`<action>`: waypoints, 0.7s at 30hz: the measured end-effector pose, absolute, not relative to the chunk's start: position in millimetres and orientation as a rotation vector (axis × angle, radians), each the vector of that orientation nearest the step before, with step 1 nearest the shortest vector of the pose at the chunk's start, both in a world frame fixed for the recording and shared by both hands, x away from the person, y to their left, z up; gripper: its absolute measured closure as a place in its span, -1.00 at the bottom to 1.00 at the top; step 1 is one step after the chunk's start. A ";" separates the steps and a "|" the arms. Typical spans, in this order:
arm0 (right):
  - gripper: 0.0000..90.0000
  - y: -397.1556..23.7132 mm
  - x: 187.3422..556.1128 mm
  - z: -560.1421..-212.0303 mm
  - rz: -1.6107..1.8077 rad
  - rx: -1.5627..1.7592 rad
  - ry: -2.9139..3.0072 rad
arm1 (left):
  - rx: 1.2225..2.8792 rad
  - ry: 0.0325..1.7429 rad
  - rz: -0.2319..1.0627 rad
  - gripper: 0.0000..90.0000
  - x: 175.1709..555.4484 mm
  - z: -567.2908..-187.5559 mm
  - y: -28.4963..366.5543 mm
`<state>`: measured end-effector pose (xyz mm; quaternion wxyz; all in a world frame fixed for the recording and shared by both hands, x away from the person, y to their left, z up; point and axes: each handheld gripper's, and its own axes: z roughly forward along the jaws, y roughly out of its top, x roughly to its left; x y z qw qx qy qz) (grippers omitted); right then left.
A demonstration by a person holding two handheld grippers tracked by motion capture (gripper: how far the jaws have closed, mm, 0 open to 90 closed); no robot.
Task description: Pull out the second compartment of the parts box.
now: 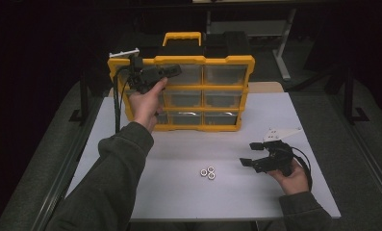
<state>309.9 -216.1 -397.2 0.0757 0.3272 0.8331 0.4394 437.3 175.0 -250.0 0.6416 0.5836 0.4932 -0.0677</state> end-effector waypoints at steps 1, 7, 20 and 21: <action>-0.42 -217.0 309.3 -397.1 1.325 0.975 2.497 | 1.329 1.122 -0.160 0.67 437.7 -250.6 175.6; -0.42 -217.2 308.8 -397.5 1.319 0.974 2.490 | 1.318 1.121 -0.173 0.69 435.2 -251.0 177.4; -0.43 -218.6 309.2 -399.9 1.299 0.979 2.493 | 1.283 1.092 -0.235 0.70 424.0 -255.3 184.4; -0.43 -218.5 309.1 -400.0 1.301 0.979 2.492 | 1.282 1.098 -0.236 0.70 422.6 -255.3 184.8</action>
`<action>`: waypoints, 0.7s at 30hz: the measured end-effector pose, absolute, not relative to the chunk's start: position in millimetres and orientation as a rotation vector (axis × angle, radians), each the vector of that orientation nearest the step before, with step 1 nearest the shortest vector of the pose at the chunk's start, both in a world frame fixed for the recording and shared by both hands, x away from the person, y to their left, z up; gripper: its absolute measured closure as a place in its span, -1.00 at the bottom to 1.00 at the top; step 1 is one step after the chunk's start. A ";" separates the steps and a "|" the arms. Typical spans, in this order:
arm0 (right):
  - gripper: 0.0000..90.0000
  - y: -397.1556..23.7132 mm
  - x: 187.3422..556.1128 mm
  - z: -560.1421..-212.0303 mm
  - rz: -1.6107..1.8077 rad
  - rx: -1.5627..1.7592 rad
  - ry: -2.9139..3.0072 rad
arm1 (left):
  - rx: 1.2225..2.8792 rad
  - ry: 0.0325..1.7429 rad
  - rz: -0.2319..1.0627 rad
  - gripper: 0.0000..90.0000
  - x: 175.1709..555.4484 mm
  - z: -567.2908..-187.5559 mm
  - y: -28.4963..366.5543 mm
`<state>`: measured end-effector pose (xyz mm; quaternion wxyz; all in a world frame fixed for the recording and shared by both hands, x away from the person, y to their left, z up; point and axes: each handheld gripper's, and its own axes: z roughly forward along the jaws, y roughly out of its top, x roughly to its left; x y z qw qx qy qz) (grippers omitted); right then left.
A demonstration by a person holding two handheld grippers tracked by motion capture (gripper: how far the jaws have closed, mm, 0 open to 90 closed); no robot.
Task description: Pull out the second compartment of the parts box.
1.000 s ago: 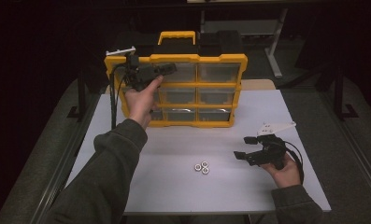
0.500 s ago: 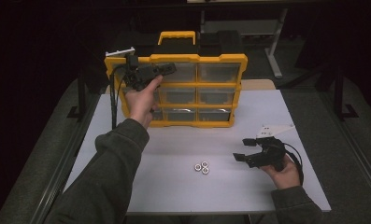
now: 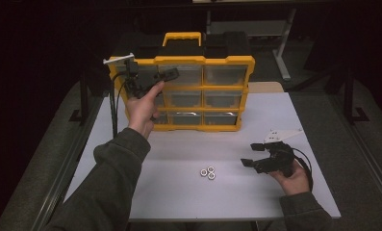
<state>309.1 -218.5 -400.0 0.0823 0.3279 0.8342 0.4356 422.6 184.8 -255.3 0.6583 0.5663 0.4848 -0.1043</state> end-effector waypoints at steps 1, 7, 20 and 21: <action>-0.43 -218.4 309.2 -400.0 1.300 0.978 2.492 | 1.286 1.089 -0.237 0.70 421.0 -255.1 185.4; -0.43 -216.6 309.0 -400.4 1.288 0.980 2.498 | 1.304 1.075 -0.245 0.70 407.1 -253.9 188.0; -0.44 -220.4 308.7 -402.2 1.299 0.992 2.490 | 1.326 1.041 -0.267 0.70 386.1 -253.7 194.0; -0.44 -220.7 308.7 -402.0 1.301 0.993 2.490 | 1.324 1.040 -0.272 0.70 384.9 -254.1 194.3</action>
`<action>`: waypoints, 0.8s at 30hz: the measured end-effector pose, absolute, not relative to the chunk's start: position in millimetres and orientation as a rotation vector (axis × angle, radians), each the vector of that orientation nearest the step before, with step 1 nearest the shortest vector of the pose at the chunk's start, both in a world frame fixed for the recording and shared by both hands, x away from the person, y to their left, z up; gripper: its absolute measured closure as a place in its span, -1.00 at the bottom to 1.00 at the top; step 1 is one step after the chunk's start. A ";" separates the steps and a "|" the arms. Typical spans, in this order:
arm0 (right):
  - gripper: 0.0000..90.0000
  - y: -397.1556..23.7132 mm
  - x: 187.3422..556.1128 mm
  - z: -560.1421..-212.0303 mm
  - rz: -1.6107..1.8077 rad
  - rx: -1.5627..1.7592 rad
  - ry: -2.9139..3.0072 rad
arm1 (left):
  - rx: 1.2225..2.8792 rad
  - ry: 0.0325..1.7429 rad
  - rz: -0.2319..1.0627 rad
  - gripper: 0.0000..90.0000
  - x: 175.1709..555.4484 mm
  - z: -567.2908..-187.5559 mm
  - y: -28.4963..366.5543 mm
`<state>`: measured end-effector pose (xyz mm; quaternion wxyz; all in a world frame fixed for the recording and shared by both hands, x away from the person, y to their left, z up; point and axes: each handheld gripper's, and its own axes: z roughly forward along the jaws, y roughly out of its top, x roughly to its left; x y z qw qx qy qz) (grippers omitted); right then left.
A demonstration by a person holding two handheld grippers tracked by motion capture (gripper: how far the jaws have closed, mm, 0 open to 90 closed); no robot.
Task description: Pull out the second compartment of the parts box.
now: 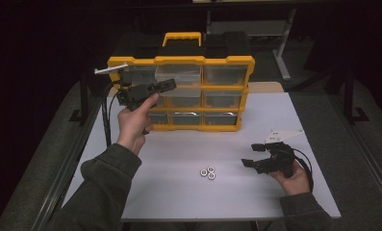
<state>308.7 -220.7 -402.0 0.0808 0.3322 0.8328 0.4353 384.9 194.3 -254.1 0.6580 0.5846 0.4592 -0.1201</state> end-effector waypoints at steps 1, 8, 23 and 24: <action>-0.44 -221.1 308.7 -401.9 1.300 0.990 2.489 | 1.325 1.036 -0.273 0.70 383.7 -254.1 194.6; -0.44 -220.9 309.4 -403.5 1.295 0.992 2.492 | 1.341 1.026 -0.264 0.70 376.8 -253.1 194.5; -0.46 -216.1 307.1 -401.3 1.280 0.967 2.504 | 1.653 0.795 -0.075 0.55 361.8 -226.6 189.1; -0.46 -216.3 307.2 -401.1 1.282 0.966 2.505 | 1.669 0.762 -0.055 0.54 361.3 -221.9 188.4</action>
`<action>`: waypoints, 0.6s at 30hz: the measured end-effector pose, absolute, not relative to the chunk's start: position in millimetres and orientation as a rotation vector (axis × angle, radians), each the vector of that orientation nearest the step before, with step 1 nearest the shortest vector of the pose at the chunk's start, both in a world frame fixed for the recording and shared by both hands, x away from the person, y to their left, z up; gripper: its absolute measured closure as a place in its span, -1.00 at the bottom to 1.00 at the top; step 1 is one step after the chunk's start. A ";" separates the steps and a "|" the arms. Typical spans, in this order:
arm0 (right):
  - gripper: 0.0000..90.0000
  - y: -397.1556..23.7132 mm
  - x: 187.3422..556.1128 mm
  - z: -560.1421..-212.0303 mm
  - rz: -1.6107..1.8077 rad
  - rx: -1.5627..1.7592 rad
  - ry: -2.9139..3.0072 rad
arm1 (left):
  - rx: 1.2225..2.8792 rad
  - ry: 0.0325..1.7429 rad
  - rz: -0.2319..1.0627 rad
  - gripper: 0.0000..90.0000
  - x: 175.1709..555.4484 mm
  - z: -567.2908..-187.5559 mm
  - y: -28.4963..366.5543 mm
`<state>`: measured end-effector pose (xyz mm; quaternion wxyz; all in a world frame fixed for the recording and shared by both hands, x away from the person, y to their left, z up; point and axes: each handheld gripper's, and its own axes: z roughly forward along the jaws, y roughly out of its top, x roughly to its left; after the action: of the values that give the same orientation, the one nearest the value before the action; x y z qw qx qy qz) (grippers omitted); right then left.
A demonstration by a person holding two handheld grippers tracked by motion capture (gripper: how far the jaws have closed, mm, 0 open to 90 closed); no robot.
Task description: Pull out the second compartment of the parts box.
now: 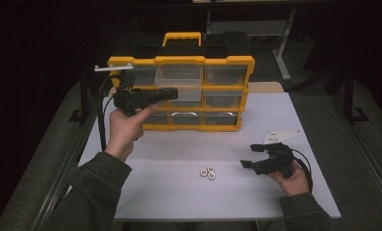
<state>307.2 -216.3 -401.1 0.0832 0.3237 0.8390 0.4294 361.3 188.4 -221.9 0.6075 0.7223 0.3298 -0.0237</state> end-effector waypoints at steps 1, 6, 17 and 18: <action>-0.46 -216.7 307.3 -401.1 1.282 0.965 2.503 | 1.697 0.739 -0.035 0.54 361.3 -216.9 187.9; -0.47 -217.6 308.0 -402.1 1.289 0.959 2.508 | 1.837 0.601 0.074 0.48 364.2 -192.8 181.7; -0.50 -215.6 308.7 -403.6 1.268 0.951 2.512 | 2.038 0.382 0.173 0.32 389.6 -165.8 176.6; -0.50 -216.0 309.0 -403.9 1.271 0.950 2.511 | 2.073 0.372 0.199 0.28 392.1 -166.0 175.6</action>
<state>309.0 -216.0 -403.9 0.0854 0.3188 0.8423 0.4262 392.1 175.6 -166.0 0.4910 0.8536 0.1532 0.0820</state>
